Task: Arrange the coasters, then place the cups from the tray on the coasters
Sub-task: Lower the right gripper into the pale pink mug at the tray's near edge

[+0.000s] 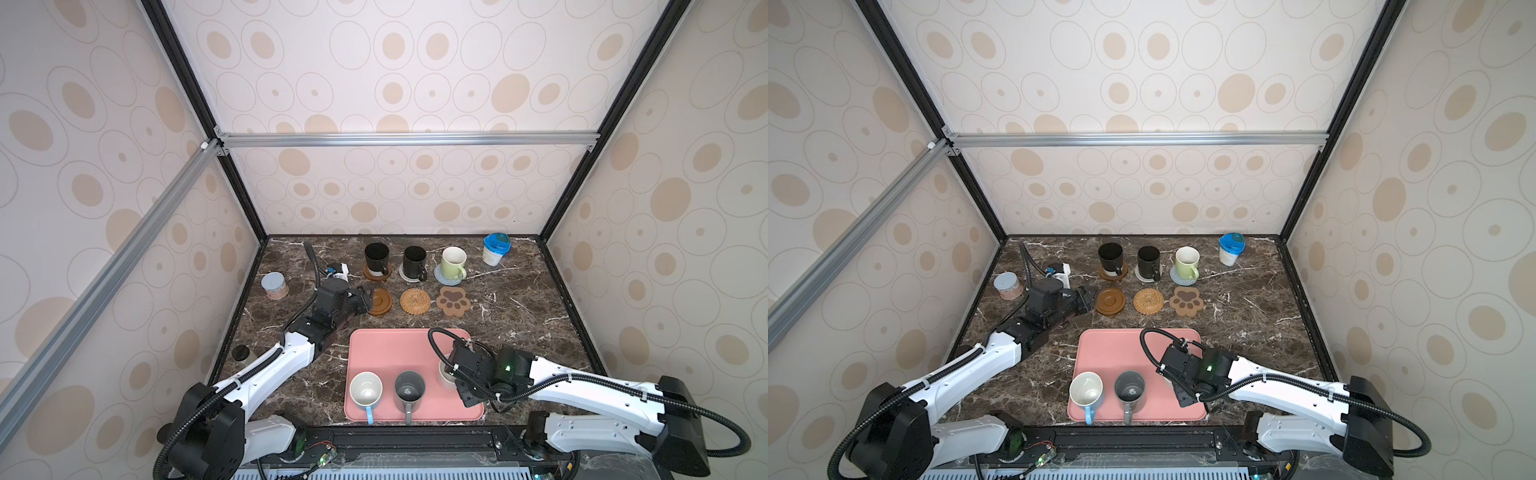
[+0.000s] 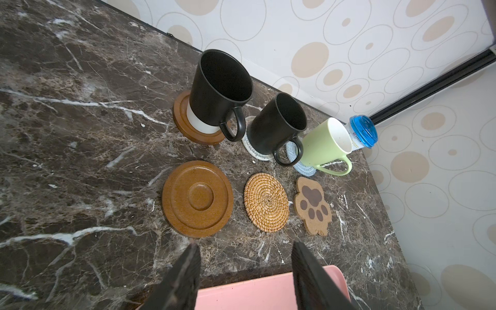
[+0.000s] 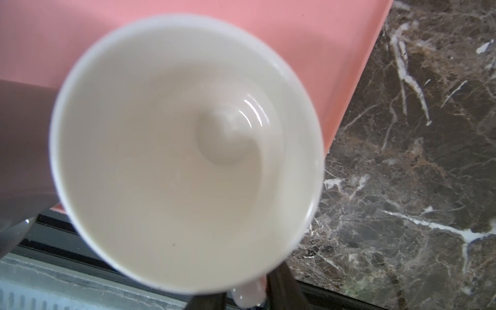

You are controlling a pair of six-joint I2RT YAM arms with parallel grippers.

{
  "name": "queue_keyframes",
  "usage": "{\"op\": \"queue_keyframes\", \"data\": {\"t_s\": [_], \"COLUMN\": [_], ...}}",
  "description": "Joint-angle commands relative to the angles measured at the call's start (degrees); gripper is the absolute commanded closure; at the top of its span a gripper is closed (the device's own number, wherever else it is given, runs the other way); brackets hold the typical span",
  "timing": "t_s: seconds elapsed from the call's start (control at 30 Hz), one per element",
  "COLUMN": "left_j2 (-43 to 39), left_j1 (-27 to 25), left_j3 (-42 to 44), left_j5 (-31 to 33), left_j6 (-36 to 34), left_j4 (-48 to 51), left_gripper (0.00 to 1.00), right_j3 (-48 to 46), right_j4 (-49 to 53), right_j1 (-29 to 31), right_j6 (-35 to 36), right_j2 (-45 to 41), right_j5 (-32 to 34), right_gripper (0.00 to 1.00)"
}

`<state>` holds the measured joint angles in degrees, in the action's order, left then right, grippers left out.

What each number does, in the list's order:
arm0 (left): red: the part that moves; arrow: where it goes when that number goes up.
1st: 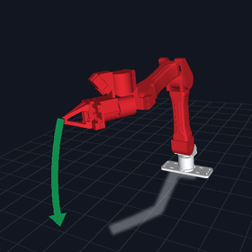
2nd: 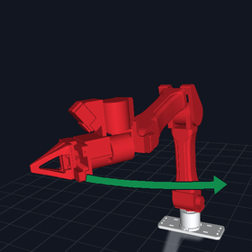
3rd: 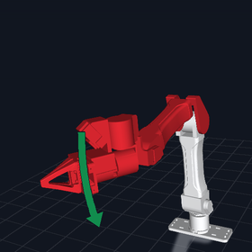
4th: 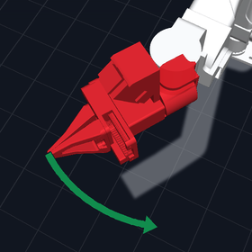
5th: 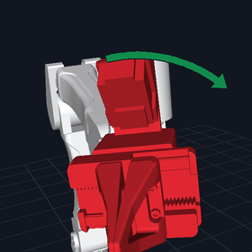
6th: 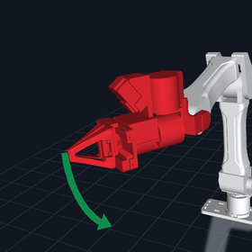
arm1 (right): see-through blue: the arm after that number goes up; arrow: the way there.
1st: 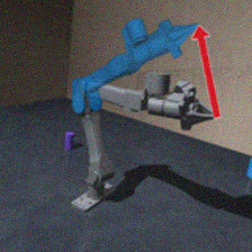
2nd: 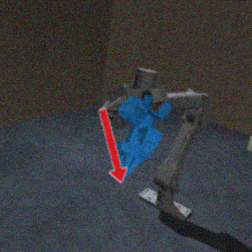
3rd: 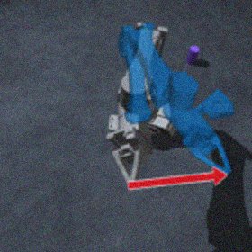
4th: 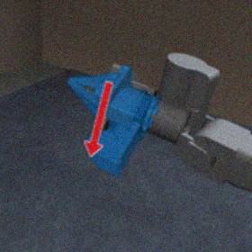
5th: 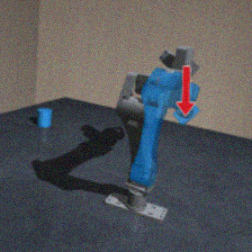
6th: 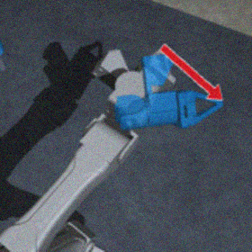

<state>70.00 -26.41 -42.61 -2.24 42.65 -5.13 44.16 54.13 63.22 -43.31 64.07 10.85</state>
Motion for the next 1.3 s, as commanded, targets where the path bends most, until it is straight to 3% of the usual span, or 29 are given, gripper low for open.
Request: {"op": "queue_keyframes", "data": {"t_s": [0.0, 0.87, 1.27], "left_j2": [-0.4, -1.8, -1.7], "left_j1": [-0.2, -0.3, -0.2], "left_j3": [-0.6, 0.8, 0.7], "left_j5": [0.4, 0.7, 0.9], "left_j6": [0.3, 1.2, 1.0], "left_j4": [-0.4, -0.5, -0.5], "left_gripper": [0.44, 0.44, 0.44], "right_j3": [-0.4, 0.6, 4.0], "right_j4": [0.3, -0.8, 0.5], "right_j1": [0.4, 0.3, 0.4], "right_j6": [-1.2, 0.9, 2.3], "right_j2": [0.7, 0.8, -0.9], "right_j5": [2.3, 4.0, 8.9], "right_gripper": [0.75, 0.89, 0.92]}}
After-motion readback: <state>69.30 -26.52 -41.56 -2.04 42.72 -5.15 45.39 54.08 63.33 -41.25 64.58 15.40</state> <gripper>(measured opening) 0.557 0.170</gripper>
